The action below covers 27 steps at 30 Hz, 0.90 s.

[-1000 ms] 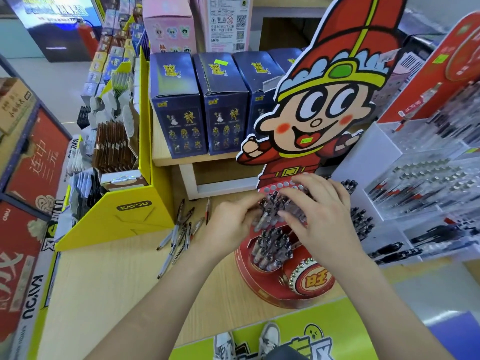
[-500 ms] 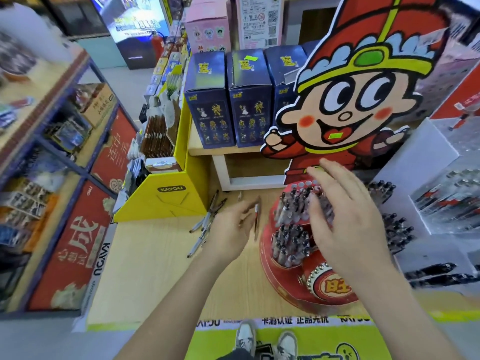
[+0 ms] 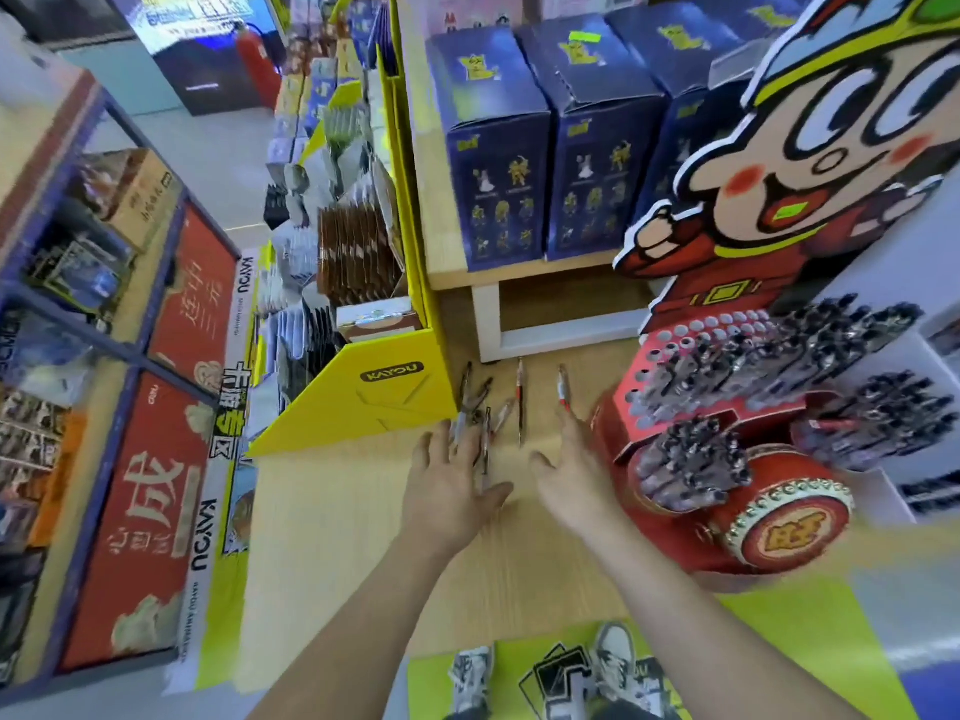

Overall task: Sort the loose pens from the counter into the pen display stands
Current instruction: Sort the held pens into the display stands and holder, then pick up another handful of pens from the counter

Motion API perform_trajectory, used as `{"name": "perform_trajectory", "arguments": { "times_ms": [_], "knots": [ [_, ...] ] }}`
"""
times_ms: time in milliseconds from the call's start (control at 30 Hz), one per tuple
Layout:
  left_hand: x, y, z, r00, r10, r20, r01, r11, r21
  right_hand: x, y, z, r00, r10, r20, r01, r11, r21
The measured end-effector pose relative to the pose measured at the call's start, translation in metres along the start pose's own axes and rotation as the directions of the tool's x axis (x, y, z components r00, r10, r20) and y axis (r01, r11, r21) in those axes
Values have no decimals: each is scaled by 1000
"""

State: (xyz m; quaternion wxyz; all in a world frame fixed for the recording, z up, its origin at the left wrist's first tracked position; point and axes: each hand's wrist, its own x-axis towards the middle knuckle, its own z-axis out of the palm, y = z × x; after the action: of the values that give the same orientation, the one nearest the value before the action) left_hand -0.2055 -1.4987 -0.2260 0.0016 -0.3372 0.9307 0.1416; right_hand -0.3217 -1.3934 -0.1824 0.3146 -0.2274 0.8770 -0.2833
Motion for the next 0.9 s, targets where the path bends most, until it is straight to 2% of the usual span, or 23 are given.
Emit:
{"name": "perform_trajectory", "arguments": {
  "times_ms": [100, 200, 300, 400, 533, 700, 833, 900],
  "knots": [
    [11, -14, 20, 998, -1, 67, -2, 999, 52, 32, -2, 28, 989, 103, -103, -105, 994, -20],
    [17, -22, 37, 996, -2, 87, -2, 999, 39, 56, -5, 50, 980, 125, -157, -154, 969, -192],
    [19, -29, 42, 999, 43, 17, -42, 998, -55, 71, -8, 64, 949, 86, -303, -188, 927, -324],
    [11, -44, 41, 994, 65, -90, -79, 983, -163, 73, -3, 73, 927, 20, -375, -149, 936, -318],
    [-18, -67, 33, 989, 96, -113, -112, 982, -151, 48, 1, 74, 944, -15, -328, -109, 928, -355],
    [-44, -77, 20, 999, 28, -17, -30, 991, -130, 1, 12, 79, 969, 110, -223, -194, 895, -402],
    [-41, -78, 15, 999, 31, 20, -29, 996, -89, 9, 10, 80, 975, 152, -164, -212, 862, -461],
    [-36, -78, 12, 999, -25, 32, 29, 989, -143, 15, 4, 78, 972, 204, -119, -235, 886, -399]
  ]
}}
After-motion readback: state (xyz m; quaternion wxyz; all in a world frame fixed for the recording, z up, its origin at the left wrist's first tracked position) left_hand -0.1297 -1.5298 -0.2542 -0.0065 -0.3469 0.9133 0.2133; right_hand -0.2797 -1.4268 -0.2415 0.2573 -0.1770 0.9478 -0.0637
